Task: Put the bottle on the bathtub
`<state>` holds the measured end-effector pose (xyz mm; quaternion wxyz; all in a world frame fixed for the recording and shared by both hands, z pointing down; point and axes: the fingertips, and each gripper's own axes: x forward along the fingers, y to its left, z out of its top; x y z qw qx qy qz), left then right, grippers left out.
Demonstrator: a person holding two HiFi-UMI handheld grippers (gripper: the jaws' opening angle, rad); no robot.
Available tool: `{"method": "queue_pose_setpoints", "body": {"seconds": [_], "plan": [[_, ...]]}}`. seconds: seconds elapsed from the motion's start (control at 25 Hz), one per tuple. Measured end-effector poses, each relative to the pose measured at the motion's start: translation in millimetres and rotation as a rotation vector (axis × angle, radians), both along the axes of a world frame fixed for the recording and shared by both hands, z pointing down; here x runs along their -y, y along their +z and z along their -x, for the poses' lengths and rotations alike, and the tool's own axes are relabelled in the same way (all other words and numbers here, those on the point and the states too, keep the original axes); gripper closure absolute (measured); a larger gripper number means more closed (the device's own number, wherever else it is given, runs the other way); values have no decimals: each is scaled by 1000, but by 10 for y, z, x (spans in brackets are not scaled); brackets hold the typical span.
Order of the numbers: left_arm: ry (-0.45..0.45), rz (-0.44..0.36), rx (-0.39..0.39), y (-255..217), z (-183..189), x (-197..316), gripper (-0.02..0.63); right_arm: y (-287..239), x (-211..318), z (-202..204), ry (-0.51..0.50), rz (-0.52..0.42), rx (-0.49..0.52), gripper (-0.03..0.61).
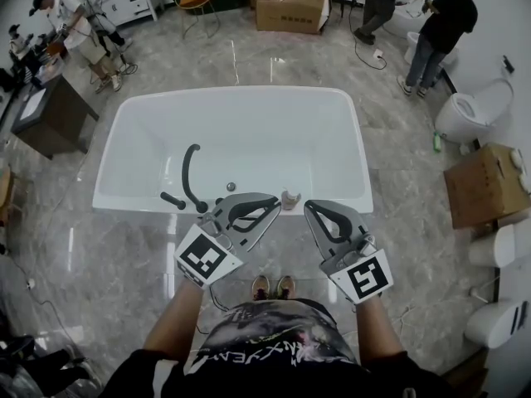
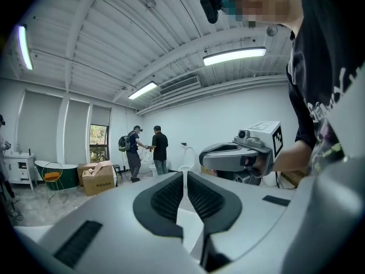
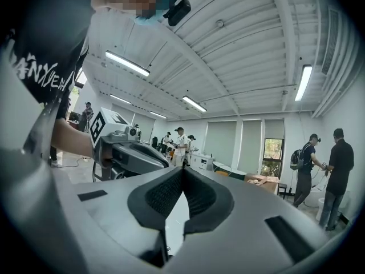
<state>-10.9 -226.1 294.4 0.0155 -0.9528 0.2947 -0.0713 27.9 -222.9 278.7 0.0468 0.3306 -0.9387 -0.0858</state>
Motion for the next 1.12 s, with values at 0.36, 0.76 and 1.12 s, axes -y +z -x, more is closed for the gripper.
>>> {"method": "queue_pose_setpoints", "body": {"seconds": [0.36, 0.76, 1.12], "plan": [[1, -3, -4, 0, -5, 0, 575, 10, 10, -4, 7, -7, 5, 578], [-6, -2, 8, -10, 8, -3, 575, 4, -9, -18, 4, -4, 11, 580], [-8, -2, 19, 9, 5, -11, 575, 14, -8, -22, 0, -3, 8, 580]]}}
